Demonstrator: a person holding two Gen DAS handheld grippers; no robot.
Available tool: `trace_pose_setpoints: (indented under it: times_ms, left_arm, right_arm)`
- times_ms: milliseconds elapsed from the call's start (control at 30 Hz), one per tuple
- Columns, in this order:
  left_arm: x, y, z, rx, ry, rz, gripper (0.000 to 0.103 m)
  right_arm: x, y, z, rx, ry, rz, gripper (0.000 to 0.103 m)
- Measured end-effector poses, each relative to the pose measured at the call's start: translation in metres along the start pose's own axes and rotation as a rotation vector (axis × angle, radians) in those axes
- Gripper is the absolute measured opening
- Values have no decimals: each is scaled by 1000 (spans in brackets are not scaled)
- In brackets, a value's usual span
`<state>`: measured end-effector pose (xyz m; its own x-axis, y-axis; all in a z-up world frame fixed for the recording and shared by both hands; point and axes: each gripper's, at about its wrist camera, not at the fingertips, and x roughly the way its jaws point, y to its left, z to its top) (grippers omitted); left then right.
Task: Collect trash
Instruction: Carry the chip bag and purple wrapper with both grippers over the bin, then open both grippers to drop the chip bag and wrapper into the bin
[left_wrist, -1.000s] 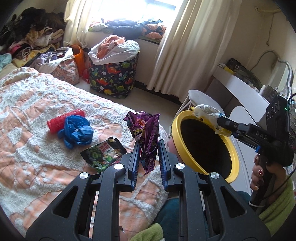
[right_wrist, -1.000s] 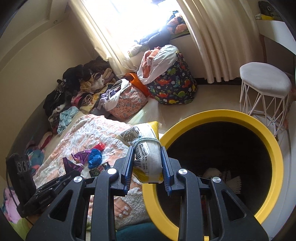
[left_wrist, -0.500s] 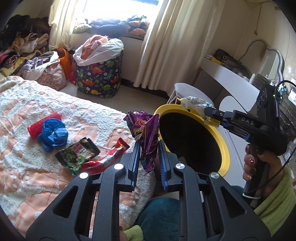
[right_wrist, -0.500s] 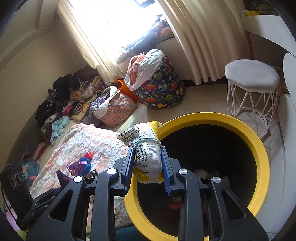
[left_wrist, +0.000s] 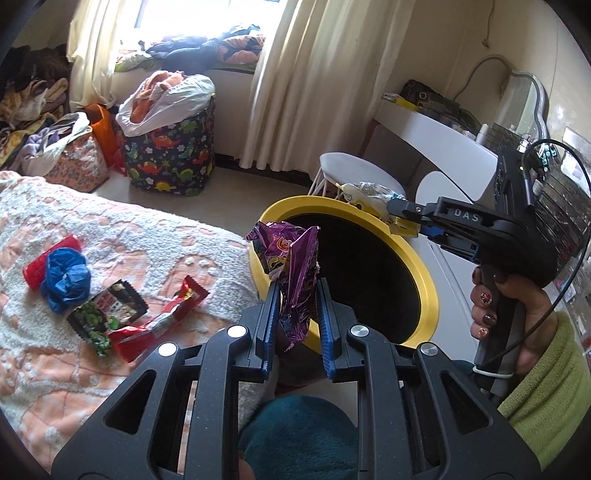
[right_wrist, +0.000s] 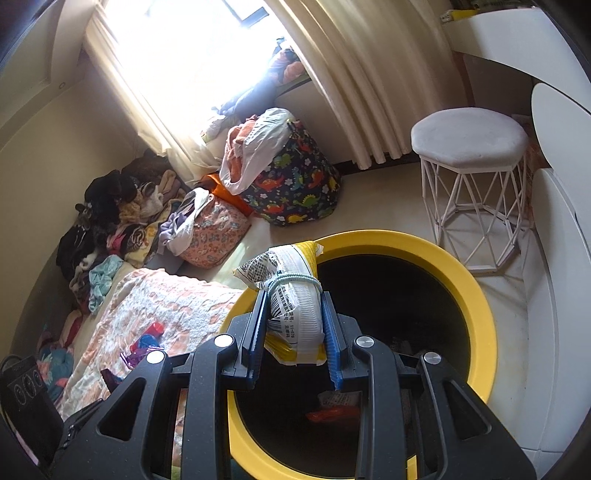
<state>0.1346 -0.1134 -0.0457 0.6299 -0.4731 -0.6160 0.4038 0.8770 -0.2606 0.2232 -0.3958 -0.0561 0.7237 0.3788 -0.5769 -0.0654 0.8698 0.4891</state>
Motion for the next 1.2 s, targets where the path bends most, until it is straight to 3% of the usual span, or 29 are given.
trace_pose_setpoints:
  times_ms: [633, 1000, 1100, 1167, 1200]
  left_arm:
    - [44, -43, -7, 103, 86, -55, 14]
    - [73, -46, -6, 94, 141, -67, 14]
    - [81, -47, -4, 91, 148, -70, 15]
    - [82, -46, -5, 89, 144, -58, 22]
    - [82, -44, -5, 78, 142, -53, 43]
  right_arm:
    - [-1, -30, -3, 89, 13, -48, 27]
    - [0, -40, -6, 128, 26, -62, 27]
    - [0, -41, -5, 131, 30, -54, 32]
    - [-1, -41, -4, 137, 13, -64, 49]
    - [-3, -40, -4, 142, 4, -64, 65]
